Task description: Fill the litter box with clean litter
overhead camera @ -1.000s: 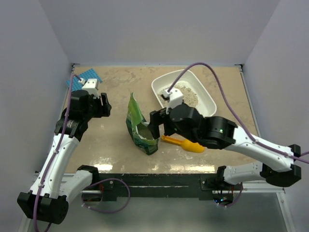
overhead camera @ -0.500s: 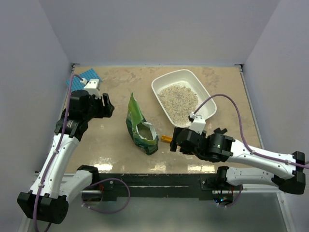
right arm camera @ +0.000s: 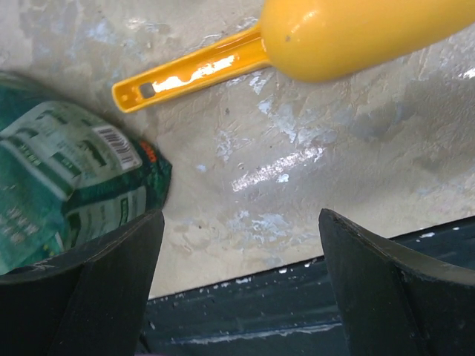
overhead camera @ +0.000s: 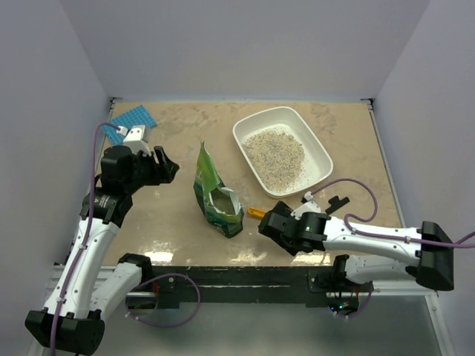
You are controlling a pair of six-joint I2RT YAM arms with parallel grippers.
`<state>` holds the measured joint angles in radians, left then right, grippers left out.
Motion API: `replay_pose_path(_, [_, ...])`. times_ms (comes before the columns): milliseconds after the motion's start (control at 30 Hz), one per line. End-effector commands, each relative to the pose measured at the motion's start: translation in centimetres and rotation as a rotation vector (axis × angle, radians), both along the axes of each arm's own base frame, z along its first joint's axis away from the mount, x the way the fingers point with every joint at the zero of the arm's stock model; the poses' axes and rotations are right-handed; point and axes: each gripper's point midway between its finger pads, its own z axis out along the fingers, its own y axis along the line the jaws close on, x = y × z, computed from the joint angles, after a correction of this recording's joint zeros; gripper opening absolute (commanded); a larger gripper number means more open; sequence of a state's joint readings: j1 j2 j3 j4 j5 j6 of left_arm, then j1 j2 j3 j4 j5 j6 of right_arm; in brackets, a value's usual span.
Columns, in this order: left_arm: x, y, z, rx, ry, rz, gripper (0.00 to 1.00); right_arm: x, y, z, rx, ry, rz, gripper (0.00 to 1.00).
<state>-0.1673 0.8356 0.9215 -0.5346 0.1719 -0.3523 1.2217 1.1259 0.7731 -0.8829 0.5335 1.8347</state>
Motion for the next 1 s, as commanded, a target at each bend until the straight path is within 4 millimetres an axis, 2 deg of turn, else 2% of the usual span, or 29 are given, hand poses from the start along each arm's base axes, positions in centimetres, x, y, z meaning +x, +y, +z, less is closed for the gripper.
replay_pose_path(0, [-0.2, -0.9, -1.1, -0.061, 0.033, -0.012, 0.64, 2.1, 0.3, -0.8, 0.016, -0.041, -0.205, 0.90])
replay_pose_path(67, [-0.2, -0.5, -1.9, -0.041, 0.044, 0.007, 0.64, 2.6, 0.5, -1.0, 0.000, -0.040, -0.228, 0.90])
replay_pose_path(167, [-0.2, 0.2, -2.1, -0.016, 0.029, 0.032, 0.64, 3.6, 0.1, -1.8, -0.030, -0.037, -0.268, 0.90])
replay_pose_path(267, [-0.6, 0.0, -2.0, -0.032, 0.012, 0.026, 0.64, 4.8, -1.0, -2.5, -0.028, -0.036, -0.315, 0.89])
replay_pose_path(300, [-0.7, -0.1, -1.8, -0.038, 0.004, 0.021, 0.64, 5.8, -1.1, -2.4, -0.006, -0.043, -0.332, 0.89])
replay_pose_path(400, [-0.9, -0.5, -2.0, -0.047, 0.008, 0.002, 0.63, 6.8, -1.5, -2.6, 0.001, -0.056, -0.350, 0.88])
replay_pose_path(833, [-1.3, -0.9, -1.8, -0.019, -0.004, -0.026, 0.63, 7.8, 1.5, -5.8, -0.044, 0.017, -0.292, 0.84])
replay_pose_path(933, [-1.3, -0.9, -2.0, -0.010, -0.002, -0.026, 0.63, 7.8, 1.5, -6.2, -0.048, 0.020, -0.289, 0.80])
replay_pose_path(967, [-1.3, -0.9, -2.0, -0.007, -0.002, -0.025, 0.63, 7.9, 1.7, -6.3, -0.047, 0.016, -0.285, 0.75])
